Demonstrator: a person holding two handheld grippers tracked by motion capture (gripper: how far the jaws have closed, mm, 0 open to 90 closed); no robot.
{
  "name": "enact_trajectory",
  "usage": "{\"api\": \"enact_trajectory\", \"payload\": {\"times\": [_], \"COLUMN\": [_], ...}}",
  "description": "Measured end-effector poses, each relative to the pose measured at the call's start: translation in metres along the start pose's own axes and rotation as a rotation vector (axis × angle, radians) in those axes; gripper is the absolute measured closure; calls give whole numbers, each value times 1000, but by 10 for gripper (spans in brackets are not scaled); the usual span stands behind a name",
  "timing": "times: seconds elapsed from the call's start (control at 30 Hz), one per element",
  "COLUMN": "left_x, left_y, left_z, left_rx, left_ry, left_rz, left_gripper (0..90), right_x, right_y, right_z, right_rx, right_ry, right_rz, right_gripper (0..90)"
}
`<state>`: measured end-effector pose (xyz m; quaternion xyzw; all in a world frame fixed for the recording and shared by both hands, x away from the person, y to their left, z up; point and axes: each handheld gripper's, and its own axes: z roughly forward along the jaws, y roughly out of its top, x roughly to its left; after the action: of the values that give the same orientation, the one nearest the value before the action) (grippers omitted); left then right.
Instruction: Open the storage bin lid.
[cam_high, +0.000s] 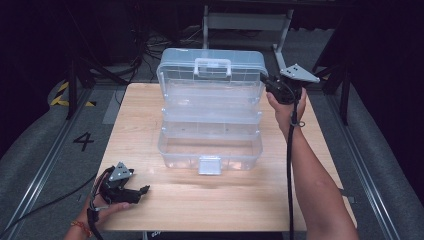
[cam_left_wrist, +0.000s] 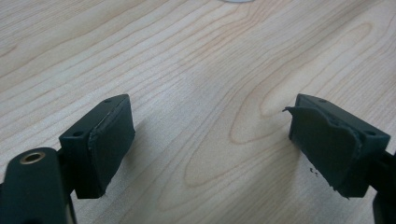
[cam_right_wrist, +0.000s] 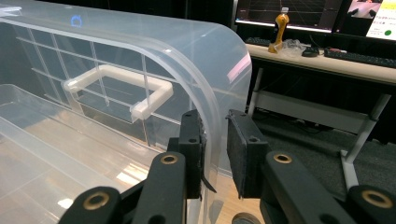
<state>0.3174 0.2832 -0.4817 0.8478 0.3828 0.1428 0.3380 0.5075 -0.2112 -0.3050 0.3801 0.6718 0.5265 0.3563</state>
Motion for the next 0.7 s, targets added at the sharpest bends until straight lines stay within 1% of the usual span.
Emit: {"api": "enact_trajectory", "payload": {"times": [0.13,0.37,0.43,0.7], "left_x": [0,0,0,0], "left_y": [0,0,0,0], "left_z": [0,0,0,0], "left_rx": [1,0,0,0], "left_ry": [5,2,12,8], "left_rz": [3,0,8,6], "left_gripper": [145,145,145,145], "right_x": [-1,-4,-5,-9], "right_y": [1,1,2,4], "right_z": [3,5,6,10], "right_rx": [2,3,5,7], "right_ry": [1,8,10,16], "right_rz": [14,16,16,21], "right_gripper": [770,772,772,788]}}
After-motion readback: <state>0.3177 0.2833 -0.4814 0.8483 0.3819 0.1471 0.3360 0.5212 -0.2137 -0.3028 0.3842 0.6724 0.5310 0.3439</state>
